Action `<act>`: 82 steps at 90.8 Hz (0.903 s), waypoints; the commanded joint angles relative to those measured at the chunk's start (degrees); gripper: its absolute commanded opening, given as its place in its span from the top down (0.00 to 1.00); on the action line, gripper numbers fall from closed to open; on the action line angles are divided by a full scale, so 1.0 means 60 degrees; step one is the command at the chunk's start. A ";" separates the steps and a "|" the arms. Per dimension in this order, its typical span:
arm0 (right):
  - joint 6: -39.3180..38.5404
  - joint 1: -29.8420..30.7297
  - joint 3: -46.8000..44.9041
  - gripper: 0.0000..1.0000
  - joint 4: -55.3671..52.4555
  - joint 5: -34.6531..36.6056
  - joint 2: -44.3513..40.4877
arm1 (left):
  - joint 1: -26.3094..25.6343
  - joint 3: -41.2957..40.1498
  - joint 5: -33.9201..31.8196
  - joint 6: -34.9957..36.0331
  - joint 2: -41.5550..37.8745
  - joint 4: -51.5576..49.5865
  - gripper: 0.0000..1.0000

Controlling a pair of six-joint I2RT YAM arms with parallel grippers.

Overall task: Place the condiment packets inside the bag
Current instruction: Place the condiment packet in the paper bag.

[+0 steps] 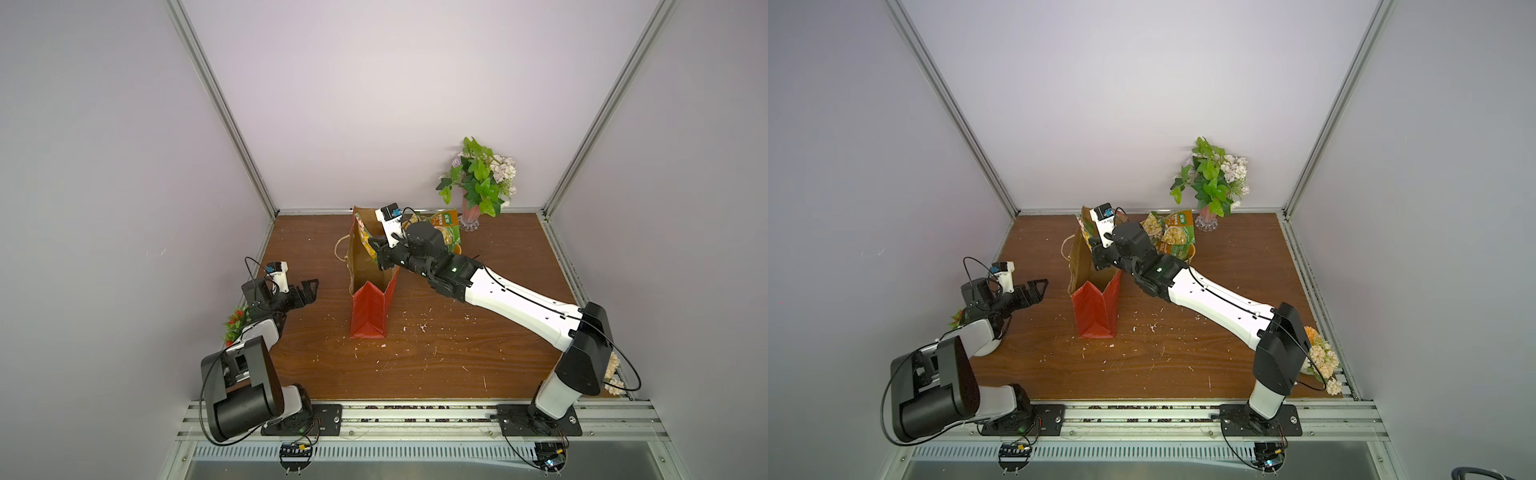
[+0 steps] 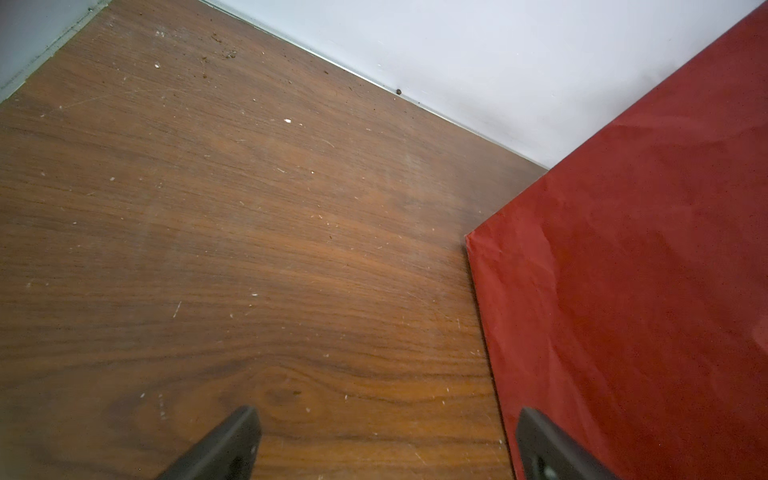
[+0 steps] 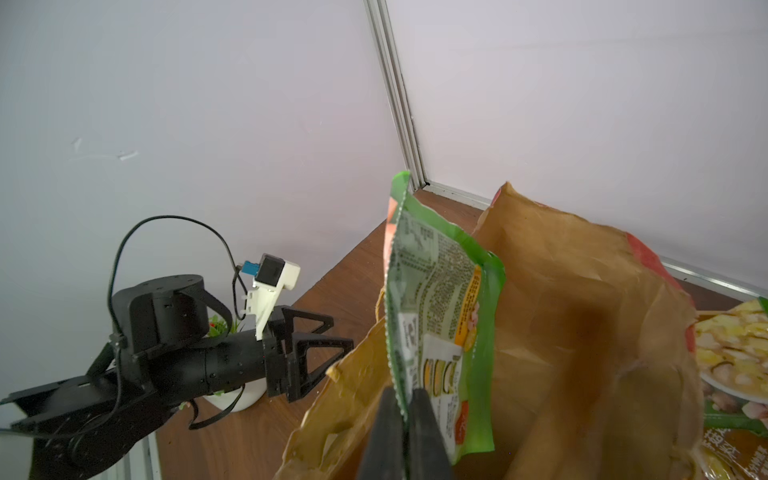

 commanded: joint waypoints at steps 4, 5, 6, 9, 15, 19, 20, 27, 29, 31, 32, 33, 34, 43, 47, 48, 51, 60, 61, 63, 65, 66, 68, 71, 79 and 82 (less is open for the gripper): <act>-0.0078 0.0018 0.0957 0.64 0.0247 0.0362 -0.0133 | 0.0143 0.0107 0.0276 0.0111 -0.0091 0.0089 0.01; -0.0091 0.0015 0.0994 0.61 0.0233 0.0382 -0.0130 | 0.0140 0.0107 0.0284 0.0113 -0.0091 0.0089 0.01; -0.0105 0.0013 0.1042 0.59 0.0218 0.0413 -0.0129 | 0.0139 0.0100 0.0288 0.0114 -0.0091 0.0089 0.01; -0.0155 0.0000 0.1179 0.54 0.0136 0.0512 -0.0151 | 0.0141 0.0106 0.0291 0.0115 -0.0091 0.0088 0.01; -0.0252 -0.0024 0.1394 0.47 0.0002 0.0715 -0.0254 | 0.0146 0.0107 0.0293 0.0115 -0.0091 0.0099 0.01; -0.0292 -0.0060 0.1434 0.44 -0.0038 0.0901 -0.0386 | 0.0145 0.0107 0.0299 0.0121 -0.0091 0.0103 0.01; -0.0293 -0.0076 0.1438 0.44 -0.0042 0.0951 -0.0418 | 0.0148 0.0100 0.0295 0.0125 -0.0091 0.0103 0.01; -0.0180 -0.0221 0.1188 0.39 -0.0014 0.1299 -0.0853 | 0.0137 0.0100 0.0304 0.0117 -0.0091 0.0103 0.01; -0.0108 -0.0300 0.1044 0.37 0.0010 0.1413 -0.0993 | 0.0141 0.0102 0.0313 0.0119 -0.0091 0.0103 0.01; -0.0028 -0.0363 0.0873 0.36 0.0060 0.1551 -0.1138 | 0.0138 0.0098 0.0308 0.0116 -0.0084 0.0103 0.01; 0.0029 -0.0411 0.0791 0.36 0.0080 0.1621 -0.1197 | 0.0145 0.0103 0.0307 0.0116 -0.0080 0.0096 0.01; 0.0080 -0.0456 0.0684 0.35 0.0091 0.1692 -0.1248 | 0.0141 0.0105 0.0314 0.0115 -0.0086 0.0099 0.01; 0.0142 -0.0508 0.0586 0.35 0.0110 0.1779 -0.1347 | 0.0139 0.0098 0.0310 0.0123 -0.0089 0.0101 0.01; 0.0714 -0.1102 -0.0259 0.29 0.0210 0.2193 -0.1876 | 0.0137 0.0111 0.0330 0.0118 -0.0057 0.0103 0.01; 0.1017 -0.1393 -0.0624 0.27 0.0168 0.2357 -0.2054 | 0.0143 0.0109 0.0332 0.0106 -0.0054 0.0103 0.01; 0.1086 -0.1482 -0.0712 0.27 0.0149 0.2382 -0.2086 | 0.0133 0.0115 0.0334 0.0103 -0.0051 0.0103 0.01; 0.1259 -0.1708 -0.0998 0.26 0.0107 0.2441 -0.2161 | 0.0137 0.0108 0.0335 0.0101 -0.0048 0.0103 0.01; 0.1706 -0.2321 -0.1744 0.22 0.0034 0.2542 -0.2241 | 0.0137 0.0122 0.0336 0.0104 -0.0018 0.0101 0.01; 0.1731 -0.2385 -0.1829 0.22 0.0046 0.2526 -0.2239 | 0.0137 0.0114 0.0336 0.0102 -0.0018 0.0102 0.01; 0.1769 -0.2489 -0.1995 0.21 0.0072 0.2485 -0.2226 | 0.0141 0.0109 0.0336 0.0101 -0.0018 0.0103 0.01; 0.1800 -0.2566 -0.2139 0.20 0.0134 0.2409 -0.2175 | 0.0138 0.0107 0.0336 0.0108 -0.0018 0.0103 0.01; 0.1822 -0.2589 -0.2209 0.19 0.0154 0.2372 -0.2155 | 0.0145 0.0107 0.0336 0.0104 -0.0018 0.0103 0.01; 0.1868 -0.2697 -0.2317 0.19 0.0180 0.2293 -0.2062 | 0.0135 0.0118 0.0336 0.0101 -0.0018 0.0103 0.01; 0.1937 -0.2794 -0.2429 0.19 0.0213 0.2077 -0.1907 | 0.0130 0.0108 0.0336 0.0108 -0.0005 0.0103 0.01; 0.2095 -0.3080 -0.2558 0.18 0.0270 0.1435 -0.1409 | 0.0144 0.0130 0.0332 0.0115 0.0018 0.0096 0.01; 0.2138 -0.3170 -0.2571 0.18 0.0309 0.1217 -0.1175 | 0.0140 0.0135 0.0322 0.0122 0.0025 0.0091 0.01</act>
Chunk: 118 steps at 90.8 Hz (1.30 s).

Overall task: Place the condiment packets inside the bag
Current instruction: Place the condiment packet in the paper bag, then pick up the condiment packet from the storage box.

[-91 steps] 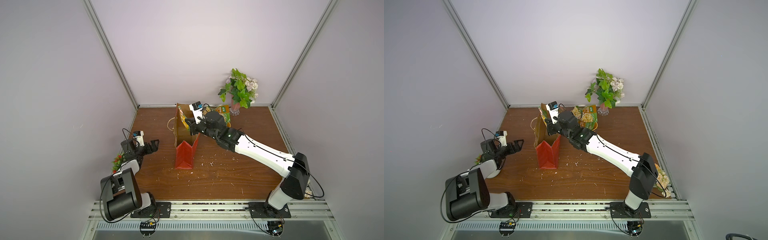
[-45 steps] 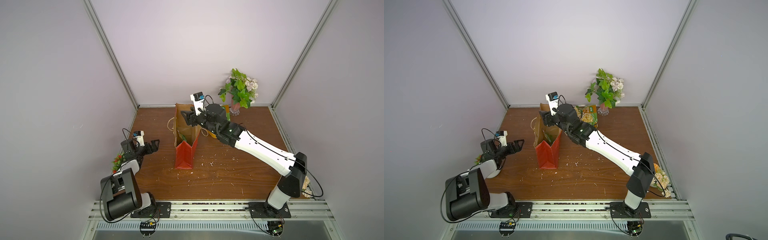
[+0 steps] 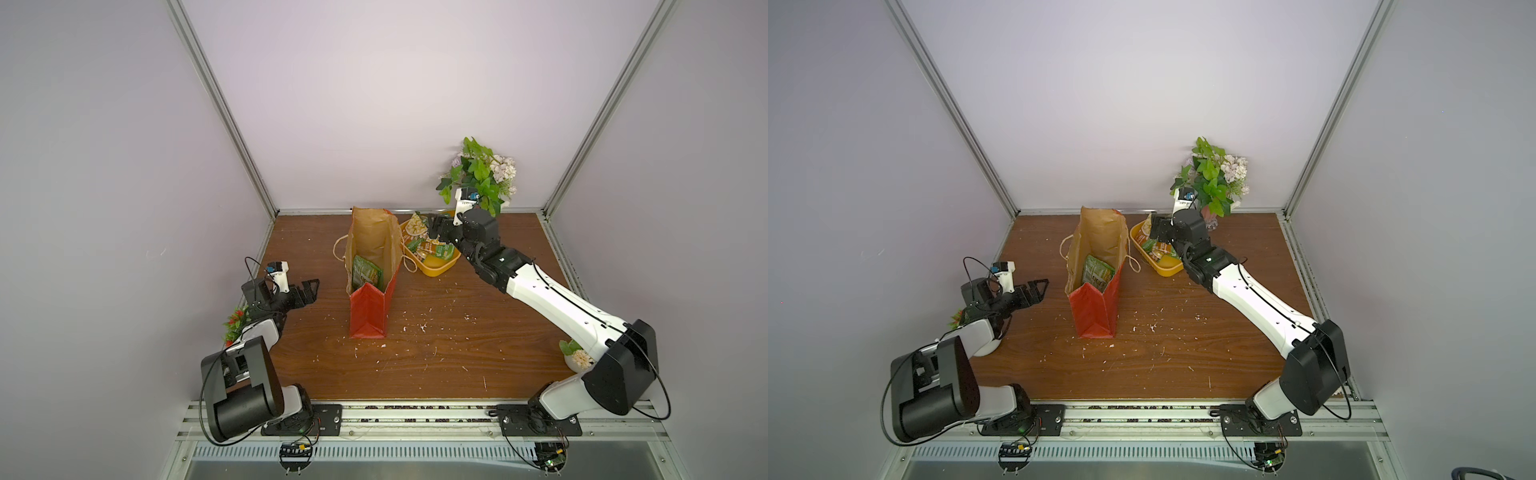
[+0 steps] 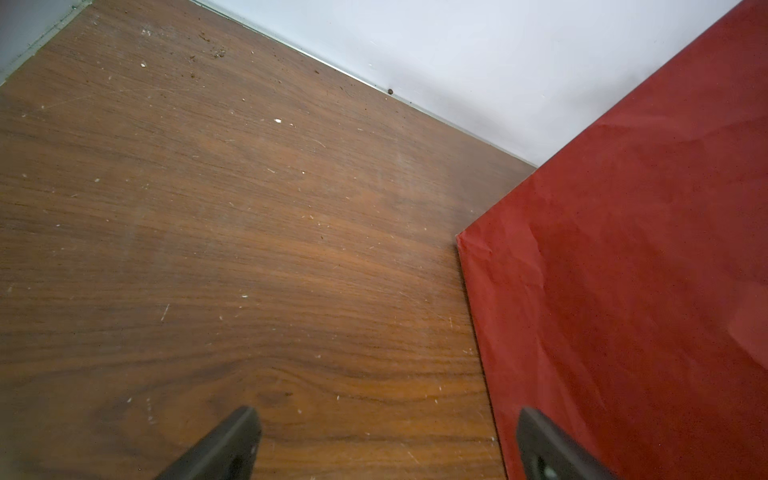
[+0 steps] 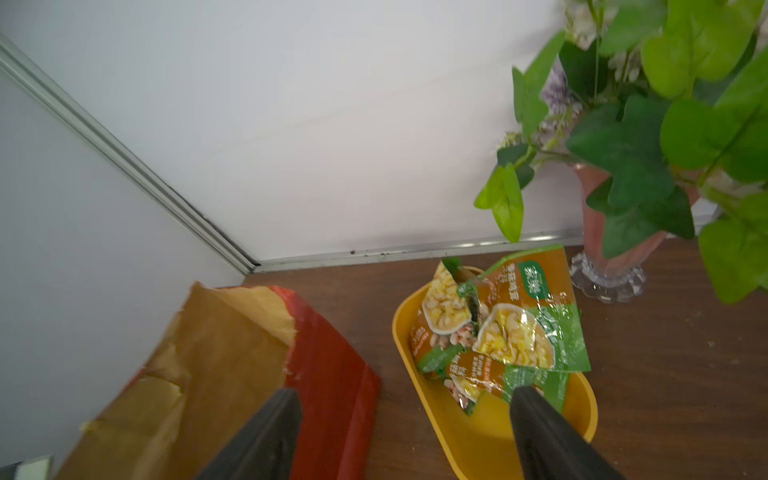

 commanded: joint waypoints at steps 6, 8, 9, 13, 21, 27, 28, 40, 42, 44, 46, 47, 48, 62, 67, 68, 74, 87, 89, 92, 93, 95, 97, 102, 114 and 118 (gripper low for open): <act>0.0543 -0.0325 0.0028 0.19 0.0325 -0.1228 0.0997 | 0.0137 0.0137 0.0164 0.0123 0.0043 0.0074 0.01; 0.0575 -0.0373 0.0063 0.19 0.0310 -0.1287 0.1133 | 0.0137 0.0136 0.0168 0.0124 0.0044 0.0074 0.01; 0.0597 -0.0396 0.0079 0.19 0.0310 -0.1317 0.1207 | 0.0137 0.0136 0.0173 0.0120 0.0044 0.0074 0.01; 0.0687 -0.0492 0.0073 0.19 0.0395 -0.1482 0.1449 | 0.0138 0.0146 0.0158 0.0118 0.0044 0.0074 0.01; 0.1019 -0.0652 -0.0018 0.19 0.0732 -0.1916 0.1874 | 0.0137 0.0151 0.0178 0.0115 0.0051 0.0066 0.01; 0.1283 -0.0720 -0.0100 0.19 0.1105 -0.2233 0.2175 | 0.0139 0.0157 0.0178 0.0119 0.0045 0.0074 0.01; 0.1325 -0.0731 -0.0105 0.19 0.1161 -0.2273 0.2248 | 0.0138 0.0161 0.0186 0.0117 0.0044 0.0074 0.01; 0.1853 -0.0816 -0.0008 0.19 0.1831 -0.2649 0.3019 | 0.0143 0.0157 0.0194 0.0115 0.0066 0.0070 0.01; 0.1942 -0.0840 0.0010 0.19 0.1946 -0.2716 0.3173 | 0.0139 0.0160 0.0194 0.0115 0.0061 0.0069 0.01; 0.2056 -0.0865 0.0037 0.19 0.2092 -0.2816 0.3311 | 0.0138 0.0160 0.0194 0.0115 0.0059 0.0080 0.01; 0.2154 -0.0889 0.0084 0.20 0.2205 -0.2893 0.3436 | 0.0137 0.0161 0.0194 0.0115 0.0059 0.0075 0.01; 0.2192 -0.0903 0.0104 0.20 0.2254 -0.2918 0.3516 | 0.0137 0.0163 0.0194 0.0115 0.0051 0.0075 0.01; 0.2241 -0.0917 0.0136 0.20 0.2307 -0.2952 0.3592 | 0.0145 0.0157 0.0194 0.0115 0.0048 0.0074 0.01; 0.2648 -0.1005 0.0783 0.21 0.2525 -0.3098 0.4530 | 0.0137 0.0151 0.0184 0.0108 0.0059 0.0087 0.01; 0.2701 -0.1005 0.1056 0.22 0.2546 -0.3116 0.4838 | 0.0137 0.0175 0.0201 0.0102 0.0073 0.0069 0.01; 0.2722 -0.1005 0.1103 0.22 0.2556 -0.3124 0.4883 | 0.0137 0.0178 0.0204 0.0101 0.0073 0.0072 0.01; 0.2802 -0.1005 0.1390 0.23 0.2642 -0.3118 0.5224 | 0.0140 0.0174 0.0221 0.0104 0.0073 0.0074 0.01; 0.3003 -0.1037 0.1961 0.25 0.2761 -0.3052 0.5876 | 0.0138 0.0174 0.0237 0.0102 0.0073 0.0074 0.01; 0.3035 -0.1035 0.2026 0.25 0.2812 -0.3069 0.5975 | 0.0141 0.0179 0.0237 0.0108 0.0073 0.0074 0.01; 0.3080 -0.1047 0.2134 0.26 0.2877 -0.3100 0.6098 | 0.0141 0.0171 0.0238 0.0103 0.0081 0.0074 0.01; 0.3095 -0.1048 0.2162 0.26 0.2897 -0.3102 0.6136 | 0.0147 0.0175 0.0238 0.0102 0.0084 0.0074 0.01; 0.3128 -0.1052 0.2248 0.26 0.2941 -0.3133 0.6248 | 0.0147 0.0179 0.0234 0.0104 0.0076 0.0085 0.01; 0.3154 -0.1064 0.2336 0.27 0.2974 -0.3155 0.6332 | 0.0143 0.0180 0.0237 0.0105 0.0081 0.0088 0.01; 0.3233 -0.1063 0.2565 0.28 0.2990 -0.3110 0.6587 | 0.0147 0.0189 0.0246 0.0104 0.0088 0.0089 0.01; 0.3444 -0.1064 0.2780 0.29 0.3392 -0.2985 0.6972 | 0.0139 0.0191 0.0279 0.0100 0.0102 0.0074 0.01; 0.3525 -0.1077 0.2862 0.30 0.3552 -0.2970 0.7094 | 0.0130 0.0173 0.0294 0.0114 0.0089 0.0088 0.01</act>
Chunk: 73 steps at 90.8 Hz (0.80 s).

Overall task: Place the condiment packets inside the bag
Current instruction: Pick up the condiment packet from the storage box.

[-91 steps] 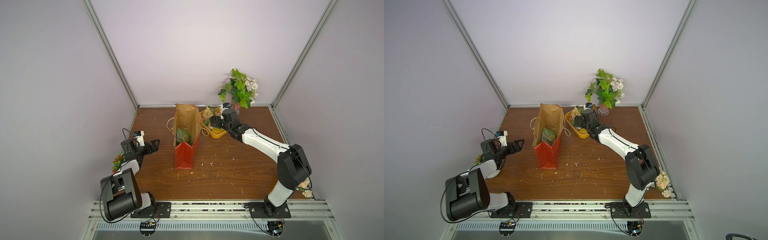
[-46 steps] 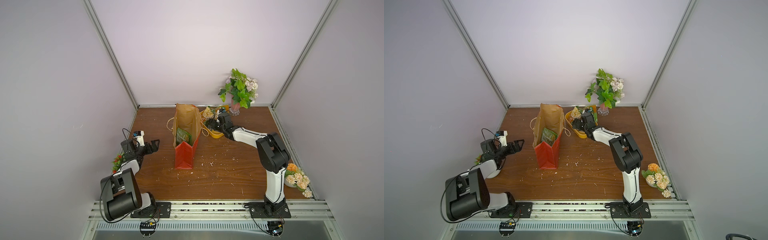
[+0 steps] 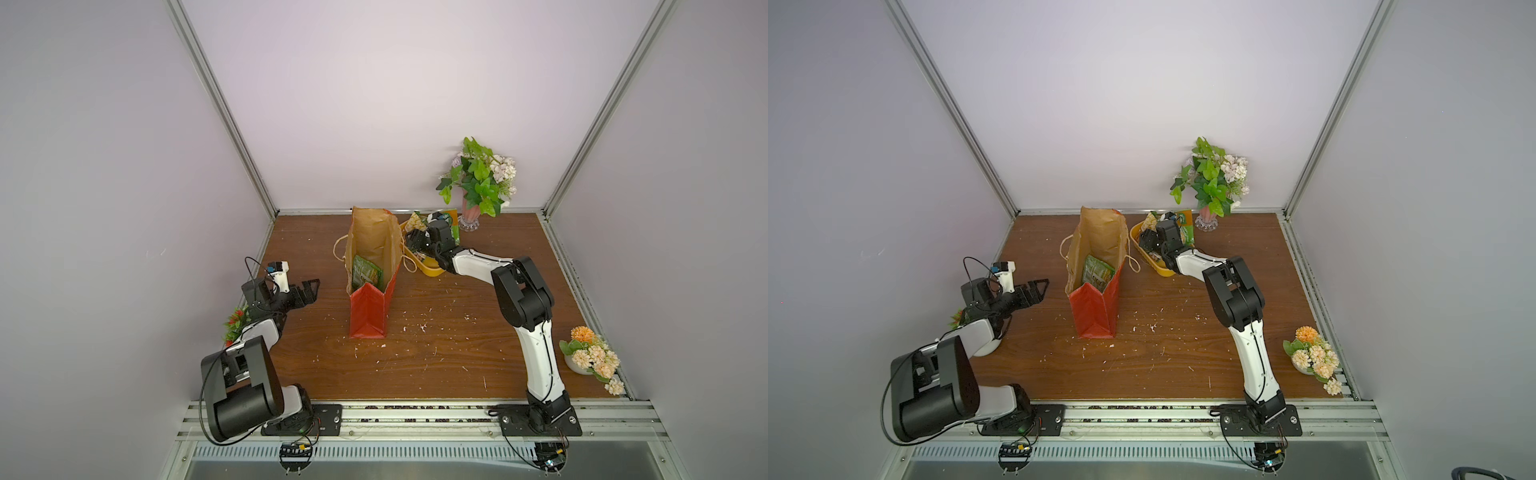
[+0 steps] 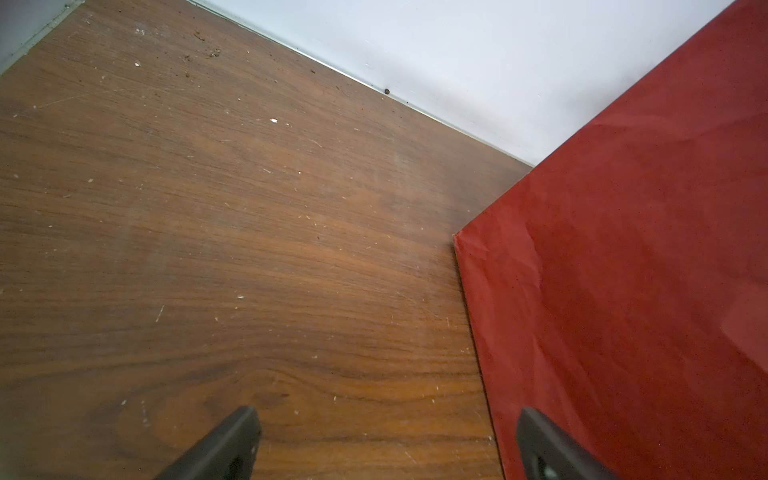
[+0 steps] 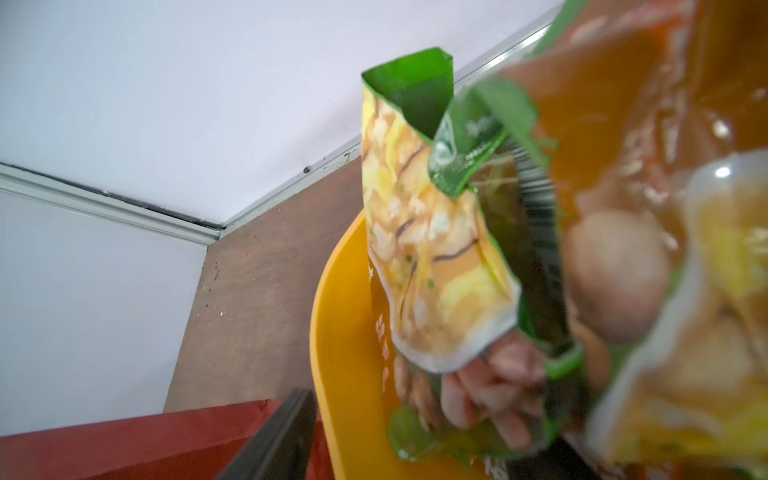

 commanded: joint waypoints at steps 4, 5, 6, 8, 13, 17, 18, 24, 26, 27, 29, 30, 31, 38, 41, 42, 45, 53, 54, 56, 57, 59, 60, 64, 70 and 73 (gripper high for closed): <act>0.0423 -0.0075 0.0465 0.31 0.0749 0.0000 0.0329 | 0.0137 0.0187 0.0207 0.0122 0.0086 0.0087 0.01; 0.0440 -0.0076 0.0484 0.32 0.0769 0.0004 0.0367 | 0.0135 0.0184 0.0215 0.0126 0.0087 0.0088 0.01; 0.0456 -0.0083 0.0501 0.32 0.0795 0.0013 0.0394 | 0.0134 0.0189 0.0219 0.0121 0.0088 0.0088 0.01; 0.0478 -0.0093 0.0528 0.33 0.0839 0.0020 0.0421 | 0.0134 0.0193 0.0230 0.0116 0.0088 0.0081 0.01; 0.0532 -0.0095 0.0539 0.36 0.0984 0.0068 0.0479 | 0.0134 0.0195 0.0259 0.0122 0.0102 0.0077 0.01; 0.0564 -0.0099 0.0517 0.39 0.1096 0.0125 0.0506 | 0.0137 0.0194 0.0267 0.0120 0.0103 0.0088 0.01; 0.0569 -0.0095 0.0510 0.40 0.1141 0.0132 0.0507 | 0.0135 0.0194 0.0267 0.0125 0.0103 0.0088 0.01; 0.0613 -0.0095 0.0408 0.49 0.1352 0.0184 0.0472 | 0.0141 0.0195 0.0282 0.0132 0.0092 0.0074 0.01; 0.0617 -0.0092 0.0366 0.53 0.1400 0.0206 0.0455 | 0.0136 0.0195 0.0282 0.0138 0.0089 0.0074 0.01; 0.0625 -0.0091 0.0339 0.55 0.1432 0.0209 0.0445 | 0.0135 0.0187 0.0282 0.0141 0.0081 0.0081 0.01; 0.0627 -0.0091 0.0297 0.59 0.1515 0.0223 0.0408 | 0.0145 0.0175 0.0278 0.0136 0.0075 0.0087 0.01; 0.0630 -0.0091 0.0261 0.61 0.1541 0.0225 0.0392 | 0.0146 0.0170 0.0280 0.0133 0.0067 0.0088 0.01; 0.0631 -0.0091 0.0228 0.64 0.1611 0.0234 0.0392 | 0.0140 0.0168 0.0281 0.0139 0.0063 0.0088 0.01; 0.0659 -0.0091 -0.0087 0.79 0.1881 0.0222 0.0224 | 0.0133 0.0160 0.0282 0.0141 0.0047 0.0089 0.01; 0.0685 -0.0091 -0.0246 0.86 0.2002 0.0201 0.0123 | 0.0134 0.0159 0.0284 0.0131 0.0044 0.0089 0.01; 0.0695 -0.0091 -0.0304 0.87 0.2026 0.0192 0.0067 | 0.0141 0.0162 0.0283 0.0138 0.0044 0.0089 0.01; 0.0717 -0.0091 -0.0528 0.91 0.2142 0.0165 -0.0051 | 0.0134 0.0161 0.0286 0.0144 0.0044 0.0087 0.01; 0.0720 -0.0080 -0.1283 0.96 0.2642 0.0055 -0.0675 | 0.0137 0.0148 0.0296 0.0145 0.0044 0.0089 0.01; 0.0728 -0.0085 -0.1393 0.96 0.2690 0.0046 -0.0735 | 0.0135 0.0149 0.0296 0.0138 0.0044 0.0089 0.01; 0.0733 -0.0090 -0.1615 0.97 0.2781 0.0043 -0.0912 | 0.0138 0.0147 0.0308 0.0139 0.0044 0.0081 0.01; 0.0727 -0.0083 -0.1728 0.97 0.2826 0.0025 -0.1015 | 0.0143 0.0149 0.0309 0.0134 0.0044 0.0085 0.01; 0.0722 -0.0082 -0.1955 0.97 0.2929 0.0005 -0.1202 | 0.0136 0.0143 0.0311 0.0135 0.0044 0.0088 0.01; 0.0721 -0.0079 -0.2074 0.97 0.2973 -0.0008 -0.1262 | 0.0135 0.0140 0.0311 0.0132 0.0044 0.0088 0.01; 0.0708 -0.0080 -0.2524 0.97 0.3186 -0.0076 -0.1669 | 0.0135 0.0142 0.0311 0.0140 0.0044 0.0087 0.01; 0.0657 -0.0080 -0.3129 0.97 0.3401 -0.0213 -0.2220 | 0.0134 0.0138 0.0331 0.0135 0.0044 0.0092 0.01; 0.0628 -0.0084 -0.3355 0.97 0.3468 -0.0302 -0.2427 | 0.0130 0.0147 0.0339 0.0130 0.0044 0.0085 0.01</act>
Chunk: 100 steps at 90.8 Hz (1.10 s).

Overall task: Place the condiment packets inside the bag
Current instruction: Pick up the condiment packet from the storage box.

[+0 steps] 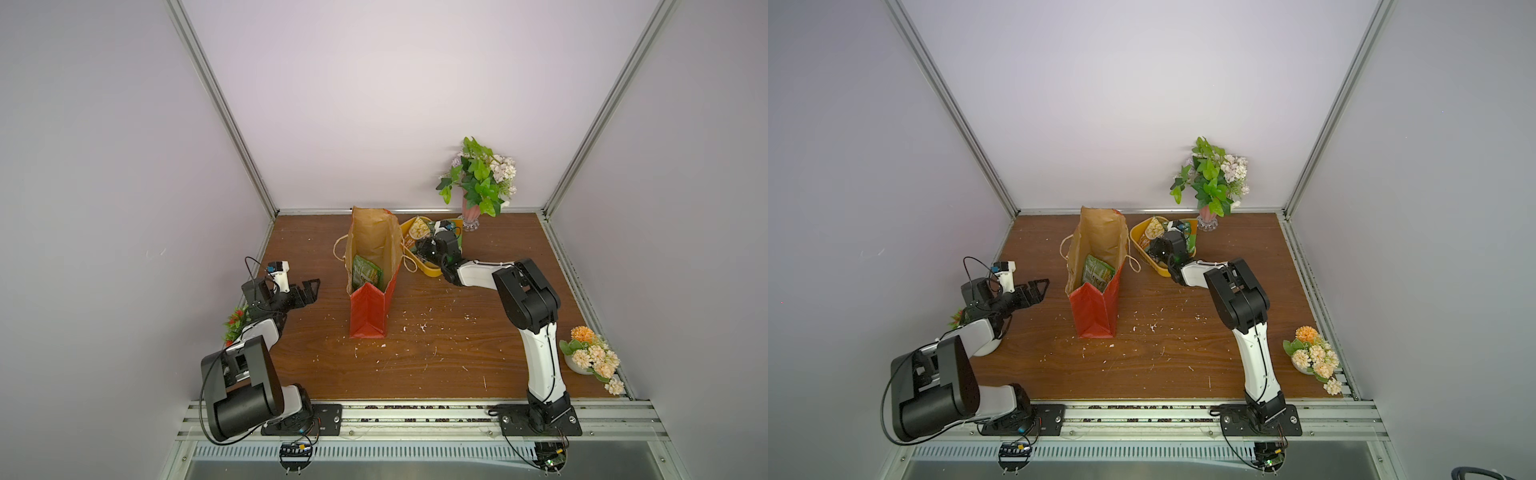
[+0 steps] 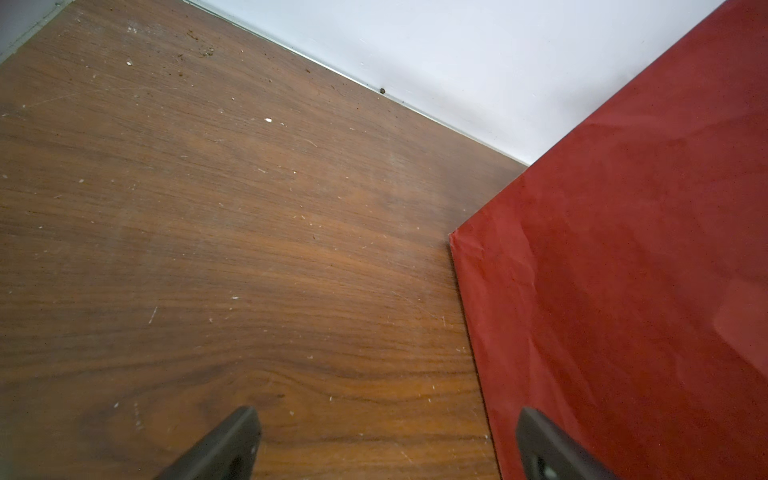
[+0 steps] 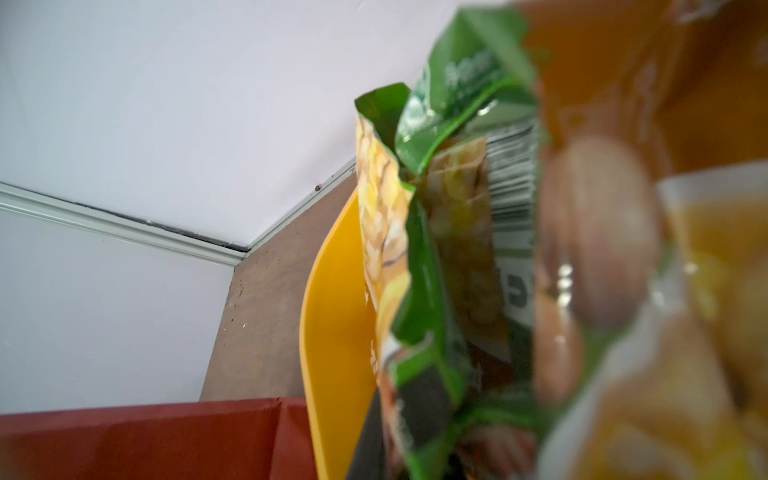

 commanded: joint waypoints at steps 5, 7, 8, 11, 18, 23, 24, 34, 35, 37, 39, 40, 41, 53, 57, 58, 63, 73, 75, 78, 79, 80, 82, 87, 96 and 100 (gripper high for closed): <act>-0.0169 -0.0032 -0.0851 0.97 0.1018 -0.0461 -0.1579 | 0.0136 0.0150 0.0240 0.0137 0.0040 0.0065 0.01; -0.0209 -0.0040 -0.0939 0.97 0.1009 -0.0491 -0.1701 | 0.0131 0.0151 0.0249 0.0141 0.0040 0.0052 0.01; -0.0228 -0.0036 -0.0992 0.97 0.1005 -0.0503 -0.1783 | 0.0132 0.0151 0.0246 0.0139 0.0040 0.0050 0.01; -0.0277 -0.0037 -0.1105 0.97 0.0981 -0.0582 -0.1975 | 0.0133 0.0147 0.0256 0.0150 0.0033 0.0038 0.01; -0.0371 -0.0033 -0.1257 0.95 0.0864 -0.0780 -0.2335 | 0.0137 0.0138 0.0245 0.0161 0.0012 0.0026 0.01; -0.0392 -0.0046 -0.1271 0.94 0.0757 -0.0933 -0.2487 | 0.0137 0.0131 0.0256 0.0152 0.0004 0.0037 0.01; -0.0385 -0.0046 -0.1276 0.94 0.0740 -0.0973 -0.2498 | 0.0135 0.0126 0.0257 0.0159 0.0008 0.0035 0.01; -0.0219 -0.0062 -0.1314 0.91 0.0662 -0.1257 -0.2621 | 0.0137 0.0147 0.0258 0.0175 0.0011 0.0034 0.01; -0.0203 -0.0062 -0.1319 0.91 0.0663 -0.1275 -0.2631 | 0.0143 0.0149 0.0257 0.0171 0.0011 0.0026 0.01; -0.0181 -0.0062 -0.1341 0.91 0.0671 -0.1343 -0.2649 | 0.0140 0.0150 0.0253 0.0175 0.0011 0.0014 0.01; -0.0164 -0.0062 -0.1376 0.91 0.0695 -0.1378 -0.2690 | 0.0139 0.0140 0.0256 0.0176 0.0004 0.0007 0.01; -0.0161 -0.0062 -0.1394 0.91 0.0709 -0.1394 -0.2709 | 0.0136 0.0145 0.0249 0.0186 0.0000 0.0013 0.01; -0.0160 -0.0062 -0.1418 0.91 0.0738 -0.1409 -0.2726 | 0.0135 0.0141 0.0253 0.0183 -0.0002 0.0016 0.01; -0.0400 -0.0048 -0.1885 0.98 0.0772 -0.1198 -0.3308 | 0.0135 0.0136 0.0254 0.0181 0.0008 0.0019 0.01; -0.0580 -0.0047 -0.2018 1.00 0.0618 -0.1052 -0.3628 | 0.0141 0.0141 0.0257 0.0190 0.0011 0.0015 0.01; -0.0633 -0.0047 -0.2052 1.00 0.0582 -0.1003 -0.3691 | 0.0137 0.0138 0.0257 0.0186 0.0011 0.0017 0.01; -0.0890 -0.0037 -0.2228 1.00 0.0343 -0.0815 -0.4160 | 0.0130 0.0140 0.0271 0.0190 0.0011 0.0015 0.01; -0.1370 -0.0012 -0.2573 1.00 -0.0082 -0.0403 -0.5154 | 0.0136 0.0140 0.0297 0.0192 0.0012 0.0006 0.01; -0.1461 0.0002 -0.2611 1.00 -0.0196 -0.0341 -0.5309 | 0.0134 0.0148 0.0300 0.0191 0.0011 0.0005 0.01; -0.1588 0.0030 -0.2659 1.00 -0.0348 -0.0252 -0.5622 | 0.0137 0.0139 0.0312 0.0184 0.0015 0.0005 0.01; -0.1621 0.0043 -0.2665 1.00 -0.0391 -0.0230 -0.5728 | 0.0135 0.0138 0.0314 0.0190 0.0013 0.0004 0.01; -0.1673 0.0056 -0.2669 1.00 -0.0479 -0.0204 -0.5810 | 0.0134 0.0137 0.0315 0.0193 0.0012 -0.0003 0.01; -0.1753 0.0092 -0.2664 1.00 -0.0596 -0.0159 -0.5993 | 0.0134 0.0136 0.0315 0.0184 0.0011 0.0003 0.01; -0.1956 0.0218 -0.2625 1.00 -0.0937 -0.0031 -0.6403 | 0.0141 0.0128 0.0308 0.0194 -0.0003 0.0004 0.01; -0.2326 0.0606 -0.2382 1.00 -0.1487 0.0225 -0.7052 | 0.0136 0.0113 0.0316 0.0207 -0.0040 0.0012 0.01; -0.2492 0.0826 -0.2234 1.00 -0.1696 0.0376 -0.7245 | 0.0136 0.0104 0.0316 0.0199 -0.0060 0.0019 0.01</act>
